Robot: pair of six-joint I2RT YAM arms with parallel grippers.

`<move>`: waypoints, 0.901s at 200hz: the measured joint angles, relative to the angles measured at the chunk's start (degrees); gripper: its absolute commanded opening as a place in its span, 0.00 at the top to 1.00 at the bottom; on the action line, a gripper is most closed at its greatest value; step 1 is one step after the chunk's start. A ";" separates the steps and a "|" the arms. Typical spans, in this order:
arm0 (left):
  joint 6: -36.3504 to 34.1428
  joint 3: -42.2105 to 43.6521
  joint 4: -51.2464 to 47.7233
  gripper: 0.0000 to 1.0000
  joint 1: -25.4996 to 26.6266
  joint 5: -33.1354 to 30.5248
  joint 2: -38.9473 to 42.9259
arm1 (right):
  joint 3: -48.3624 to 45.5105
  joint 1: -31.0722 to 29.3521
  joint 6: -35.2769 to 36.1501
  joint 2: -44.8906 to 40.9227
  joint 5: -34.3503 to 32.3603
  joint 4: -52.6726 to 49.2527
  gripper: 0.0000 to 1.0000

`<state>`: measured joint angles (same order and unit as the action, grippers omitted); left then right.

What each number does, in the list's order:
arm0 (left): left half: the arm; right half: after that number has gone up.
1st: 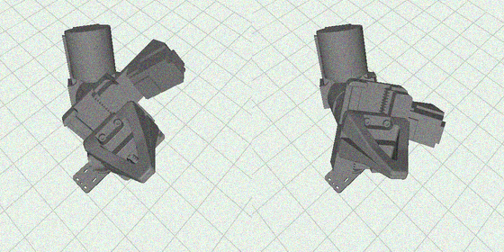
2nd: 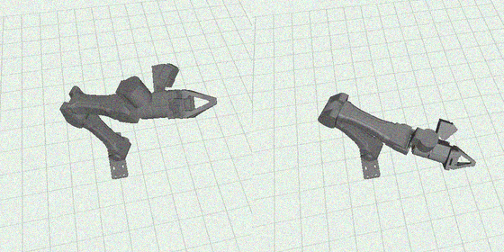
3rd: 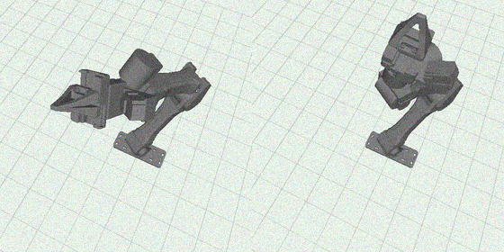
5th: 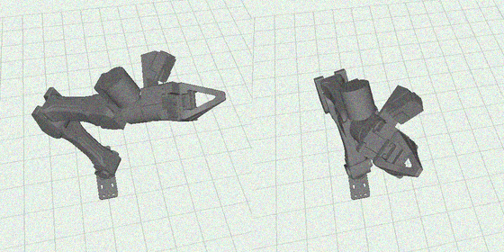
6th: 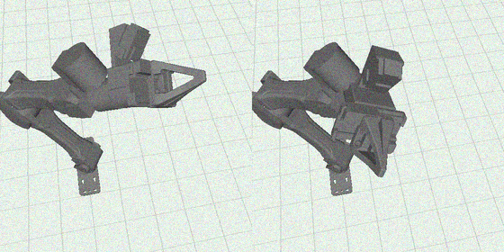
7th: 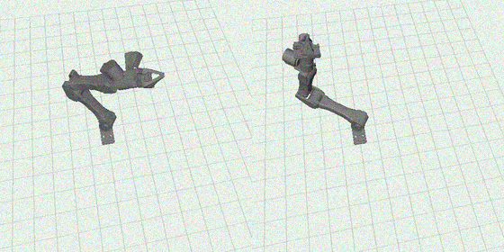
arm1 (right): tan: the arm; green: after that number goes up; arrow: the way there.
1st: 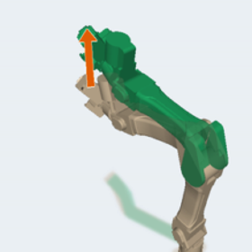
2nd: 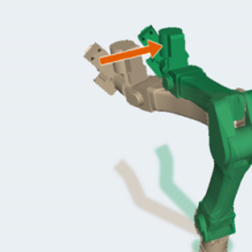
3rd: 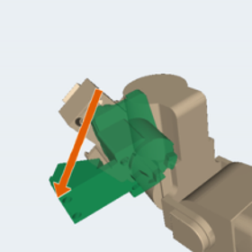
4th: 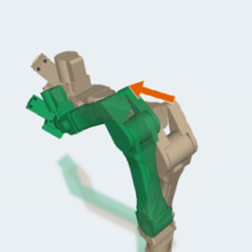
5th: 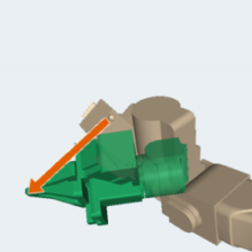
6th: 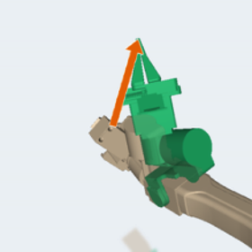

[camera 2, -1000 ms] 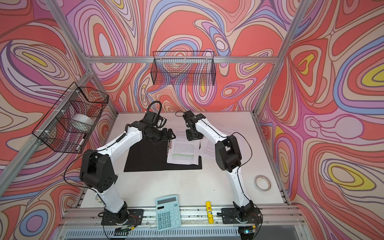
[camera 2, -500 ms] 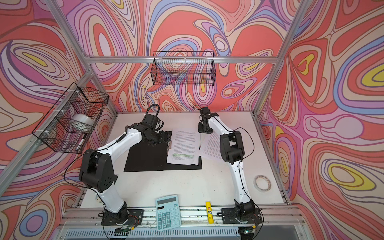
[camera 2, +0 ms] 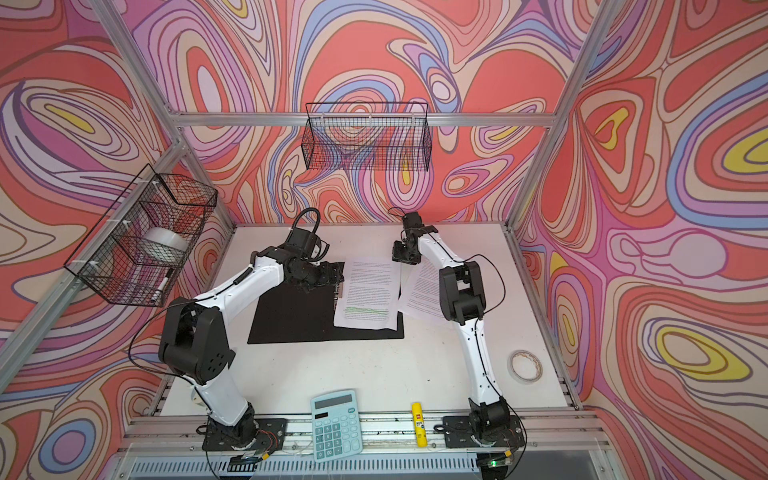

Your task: Put the files into the folder

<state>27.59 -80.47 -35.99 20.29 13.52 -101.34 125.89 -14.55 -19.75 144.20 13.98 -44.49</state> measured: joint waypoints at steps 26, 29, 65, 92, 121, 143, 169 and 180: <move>-0.11 0.00 0.13 0.06 0.00 0.00 0.00 | 0.48 0.00 0.24 0.59 2.67 0.66 0.56; -0.17 0.00 0.17 0.06 0.00 0.00 0.00 | 0.52 0.02 0.35 0.66 2.99 0.81 0.55; -0.42 0.00 0.26 0.06 0.00 0.00 0.00 | 0.98 0.24 1.46 1.55 6.54 2.89 0.56; -0.42 0.00 0.31 0.05 0.00 -0.02 0.00 | 1.73 0.26 2.34 2.38 8.35 4.24 0.56; -0.44 0.00 0.46 0.05 0.00 -0.02 0.00 | 1.73 0.28 2.84 2.47 9.07 4.52 0.57; -0.44 0.00 0.48 0.05 0.00 -0.02 0.00 | 1.03 0.28 3.32 2.29 9.55 5.09 0.57; -0.44 0.02 0.63 0.06 0.00 -0.02 0.00 | -2.40 0.26 3.91 0.42 9.42 6.27 0.57; -0.44 0.07 0.70 0.05 0.00 -0.02 0.00 | -3.89 0.26 4.24 -0.52 9.38 6.43 0.57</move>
<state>27.16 -80.40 -35.29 20.29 13.50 -101.34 121.99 -14.28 -15.51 143.68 23.35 -38.06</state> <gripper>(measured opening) 0.944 0.428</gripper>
